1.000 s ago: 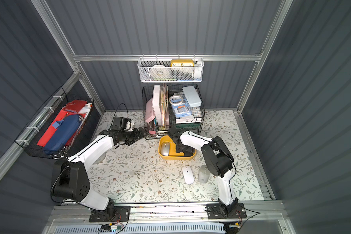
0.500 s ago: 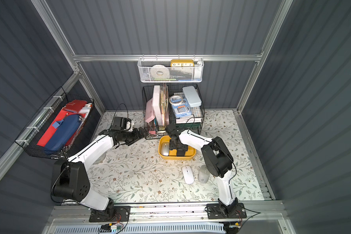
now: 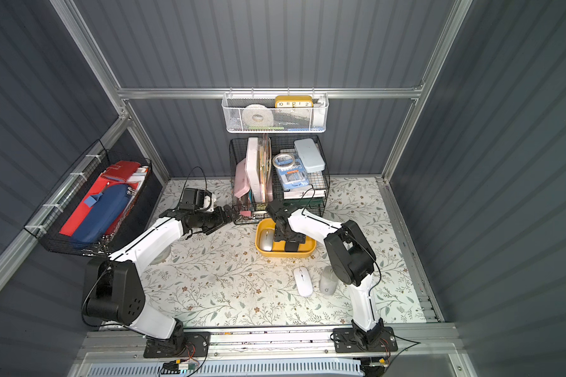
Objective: Take out the mouse from the storage box
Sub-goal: Pick up the mouse from the storage box.
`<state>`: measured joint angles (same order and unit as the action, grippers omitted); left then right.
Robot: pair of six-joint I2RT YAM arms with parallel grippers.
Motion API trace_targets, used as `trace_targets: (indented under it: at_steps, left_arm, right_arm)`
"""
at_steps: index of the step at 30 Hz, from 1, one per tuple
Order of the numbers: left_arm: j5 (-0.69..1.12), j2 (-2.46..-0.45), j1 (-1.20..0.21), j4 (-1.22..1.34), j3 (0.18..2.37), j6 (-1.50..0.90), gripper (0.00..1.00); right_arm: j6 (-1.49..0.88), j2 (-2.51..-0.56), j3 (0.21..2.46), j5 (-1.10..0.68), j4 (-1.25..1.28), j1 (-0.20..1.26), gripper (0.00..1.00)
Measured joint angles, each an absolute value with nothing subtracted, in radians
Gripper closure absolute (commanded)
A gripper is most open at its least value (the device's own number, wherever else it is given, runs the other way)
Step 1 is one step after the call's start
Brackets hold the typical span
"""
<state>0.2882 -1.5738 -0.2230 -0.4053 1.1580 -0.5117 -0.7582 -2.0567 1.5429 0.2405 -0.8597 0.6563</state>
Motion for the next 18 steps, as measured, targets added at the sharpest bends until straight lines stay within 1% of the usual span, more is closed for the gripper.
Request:
trace_targets:
  at_steps: [7,8,10,15,18]
  left_arm:
    - [0.288,-1.574,-0.223,-0.421,1.158,-0.5,0.08]
    - [0.288,-1.574,-0.223,-0.423,1.158,-0.499,0.08]
    - [0.288,-1.574,-0.223,-0.424,1.158,-0.497,0.08]
    - [0.288,-1.574,-0.223,-0.428,1.164,-0.496,0.08]
    - [0.288,-1.574,-0.223,-0.428,1.171,-0.496,0.08]
  right_arm:
    - [-0.78,-2.109,1.542,0.22,-0.871,0.638,0.2]
    - [-0.783,-2.109,1.541,0.218,-0.873,0.638,0.21]
    - [-0.789,-2.109,1.541,0.21,-0.871,0.635,0.27]
    - [-0.793,-2.111,1.53,0.173,-0.842,0.634,0.49]
    - [-0.792,-2.109,1.527,0.163,-0.832,0.634,0.6]
